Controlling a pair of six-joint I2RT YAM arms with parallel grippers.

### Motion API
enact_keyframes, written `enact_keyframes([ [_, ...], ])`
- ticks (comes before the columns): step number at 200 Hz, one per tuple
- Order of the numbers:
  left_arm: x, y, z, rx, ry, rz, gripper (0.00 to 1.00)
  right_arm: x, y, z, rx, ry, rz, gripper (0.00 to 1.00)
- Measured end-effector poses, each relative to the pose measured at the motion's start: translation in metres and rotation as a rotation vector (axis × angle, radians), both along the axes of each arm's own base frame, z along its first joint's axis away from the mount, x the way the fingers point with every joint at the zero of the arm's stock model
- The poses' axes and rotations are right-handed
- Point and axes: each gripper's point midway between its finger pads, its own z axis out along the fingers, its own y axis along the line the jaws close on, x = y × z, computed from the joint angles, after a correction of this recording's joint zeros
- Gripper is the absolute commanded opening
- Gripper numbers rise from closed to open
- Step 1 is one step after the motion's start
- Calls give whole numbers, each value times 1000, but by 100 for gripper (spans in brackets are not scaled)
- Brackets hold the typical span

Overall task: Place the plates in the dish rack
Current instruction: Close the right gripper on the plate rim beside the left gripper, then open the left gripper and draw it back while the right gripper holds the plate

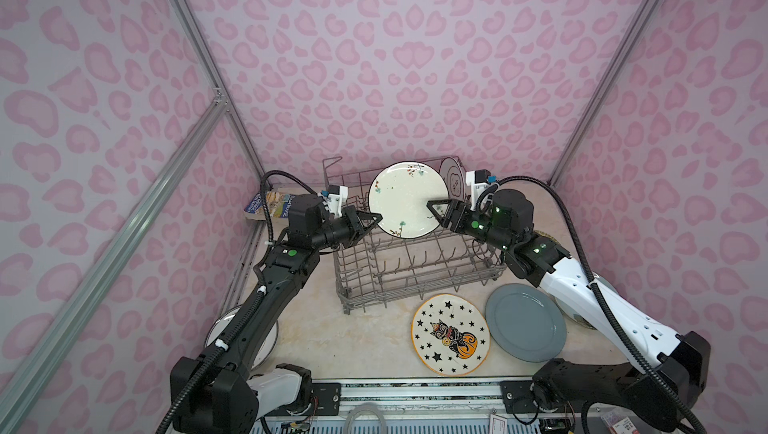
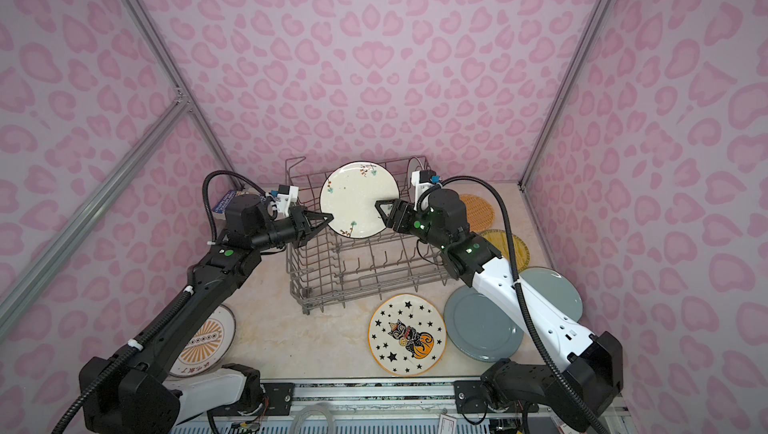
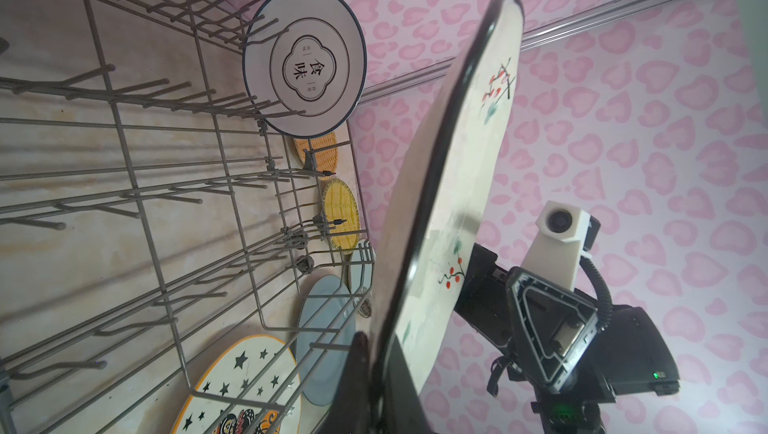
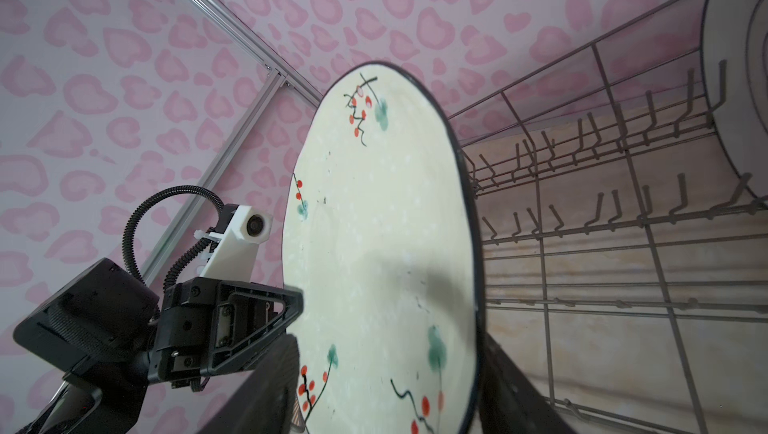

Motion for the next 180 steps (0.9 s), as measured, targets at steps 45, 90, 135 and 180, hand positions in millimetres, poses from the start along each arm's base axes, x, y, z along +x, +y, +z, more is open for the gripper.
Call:
enact_keyframes([
  [45, 0, -1, -3, -3, 2, 0, 4, 2, 1, -5, 45, 24, -17, 46],
  [90, 1, -1, -2, -8, -10, -1, 4, 3, -1, -9, 82, 42, -37, 25],
  [135, 0, -1, -6, -1, -21, -4, 3, 6, -5, -15, 134, 85, -75, 0],
  [180, -6, 2, 4, -15, -51, 11, 99, 3, -7, -11, 147, 81, -85, 0],
])
